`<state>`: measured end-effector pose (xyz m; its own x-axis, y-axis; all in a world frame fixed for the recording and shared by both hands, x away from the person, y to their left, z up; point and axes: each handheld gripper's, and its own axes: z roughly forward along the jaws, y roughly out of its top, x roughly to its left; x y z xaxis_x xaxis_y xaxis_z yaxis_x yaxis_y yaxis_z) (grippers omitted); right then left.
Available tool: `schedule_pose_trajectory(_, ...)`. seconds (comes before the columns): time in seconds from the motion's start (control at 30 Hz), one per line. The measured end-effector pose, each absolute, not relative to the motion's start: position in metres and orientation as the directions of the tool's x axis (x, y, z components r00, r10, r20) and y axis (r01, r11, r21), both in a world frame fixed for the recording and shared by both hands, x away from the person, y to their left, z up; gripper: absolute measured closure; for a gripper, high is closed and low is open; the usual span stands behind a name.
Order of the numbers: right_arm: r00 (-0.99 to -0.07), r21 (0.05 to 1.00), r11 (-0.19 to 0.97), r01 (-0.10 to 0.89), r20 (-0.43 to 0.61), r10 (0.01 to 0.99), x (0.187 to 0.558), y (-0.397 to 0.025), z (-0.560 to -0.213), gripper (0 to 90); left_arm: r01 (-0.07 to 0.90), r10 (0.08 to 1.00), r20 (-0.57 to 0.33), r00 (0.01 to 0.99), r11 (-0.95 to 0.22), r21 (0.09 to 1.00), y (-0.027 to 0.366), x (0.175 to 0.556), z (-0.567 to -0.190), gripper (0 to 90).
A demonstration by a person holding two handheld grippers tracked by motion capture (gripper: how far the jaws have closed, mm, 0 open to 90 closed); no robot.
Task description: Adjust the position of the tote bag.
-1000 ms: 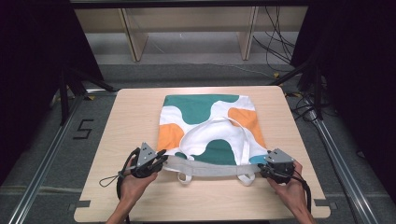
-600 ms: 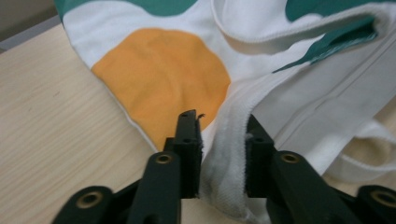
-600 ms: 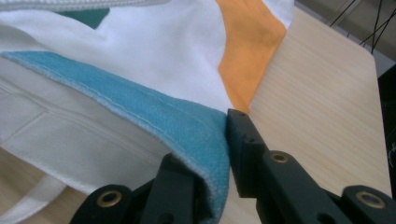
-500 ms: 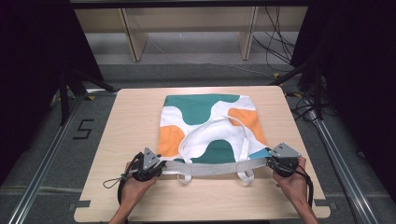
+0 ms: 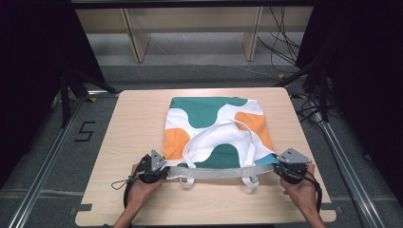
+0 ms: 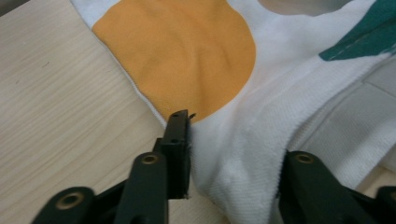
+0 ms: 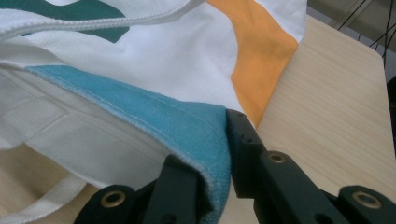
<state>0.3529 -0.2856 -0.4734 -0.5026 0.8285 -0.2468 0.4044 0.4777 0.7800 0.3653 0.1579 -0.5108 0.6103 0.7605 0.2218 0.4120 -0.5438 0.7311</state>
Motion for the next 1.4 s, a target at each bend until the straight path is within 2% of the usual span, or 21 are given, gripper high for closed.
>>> schedule_pose_trajectory(0.03, -0.503, 0.780, 0.478, 0.404, -0.247, 0.829, 0.353, -0.286, -0.473, 82.0, 0.412, 0.761, 0.222, 0.610, -0.544, 0.731, 0.158, 0.365, -0.511, 76.3)
schedule_pose_trajectory(0.07, -0.505, 0.779, 0.483, 0.400, -0.253, 0.825, 0.353, -0.285, -0.473, 82.0, 0.383, 0.732, 0.267, 0.627, -0.588, 0.712, 0.157, 0.364, -0.509, 76.3)
schedule_pose_trajectory(0.13, -0.502, 0.781, 0.487, 0.391, -0.262, 0.824, 0.352, -0.286, -0.472, 82.1, 0.372, 0.709, 0.293, 0.642, -0.622, 0.689, 0.154, 0.360, -0.508, 81.4)
schedule_pose_trajectory(0.2, -0.501, 0.787, 0.478, 0.391, -0.254, 0.827, 0.349, -0.290, -0.471, 82.2, 0.363, 0.708, 0.265, 0.655, -0.602, 0.711, 0.154, 0.357, -0.508, 82.6)
schedule_pose_trajectory(0.33, -0.502, 0.791, 0.467, 0.394, -0.241, 0.831, 0.345, -0.292, -0.470, 83.3, 0.357, 0.721, 0.209, 0.661, -0.546, 0.757, 0.158, 0.347, -0.500, 82.7)
schedule_pose_trajectory(0.47, -0.500, 0.799, 0.468, 0.378, -0.249, 0.829, 0.336, -0.291, -0.466, 84.0, 0.319, 0.686, 0.229, 0.690, -0.572, 0.755, 0.164, 0.344, -0.492, 82.7)
schedule_pose_trajectory(0.63, -0.505, 0.808, 0.460, 0.368, -0.241, 0.829, 0.327, -0.292, -0.465, 84.4, 0.316, 0.698, 0.186, 0.691, -0.523, 0.791, 0.166, 0.335, -0.486, 82.5)
schedule_pose_trajectory(0.87, -0.511, 0.826, 0.429, 0.366, -0.207, 0.834, 0.316, -0.295, -0.461, 84.8, 0.299, 0.697, 0.172, 0.696, -0.500, 0.813, 0.167, 0.328, -0.476, 82.3)
schedule_pose_trajectory(0.9, -0.503, 0.833, 0.430, 0.348, -0.222, 0.835, 0.315, -0.297, -0.460, 84.9, 0.309, 0.710, 0.146, 0.689, -0.470, 0.827, 0.166, 0.326, -0.476, 82.3)
schedule_pose_trajectory(0.93, -0.500, 0.840, 0.401, 0.365, -0.187, 0.846, 0.313, -0.297, -0.457, 85.1, 0.289, 0.693, 0.173, 0.700, -0.497, 0.818, 0.168, 0.326, -0.470, 82.3)
schedule_pose_trajectory(1.03, -0.513, 0.845, 0.400, 0.355, -0.181, 0.839, 0.312, -0.299, -0.454, 85.2, 0.278, 0.704, 0.159, 0.692, -0.463, 0.842, 0.167, 0.324, -0.464, 82.4)
schedule_pose_trajectory(1.07, -0.507, 0.852, 0.413, 0.323, -0.213, 0.835, 0.312, -0.299, -0.451, 85.3, 0.263, 0.720, 0.160, 0.676, -0.438, 0.860, 0.167, 0.322, -0.458, 82.5)
schedule_pose_trajectory(1.3, -0.500, 0.867, 0.388, 0.314, -0.196, 0.844, 0.307, -0.298, -0.443, 85.3, 0.241, 0.727, 0.172, 0.664, -0.426, 0.872, 0.167, 0.316, -0.444, 82.8)
schedule_pose_trajectory(1.33, -0.502, 0.874, 0.402, 0.275, -0.226, 0.835, 0.308, -0.300, -0.440, 85.4, 0.236, 0.726, 0.168, 0.667, -0.420, 0.876, 0.168, 0.315, -0.442, 82.7)
schedule_pose_trajectory(1.4, -0.504, 0.871, 0.401, 0.284, -0.220, 0.835, 0.306, -0.299, -0.438, 85.4, 0.232, 0.725, 0.171, 0.668, -0.421, 0.877, 0.168, 0.314, -0.441, 82.7)
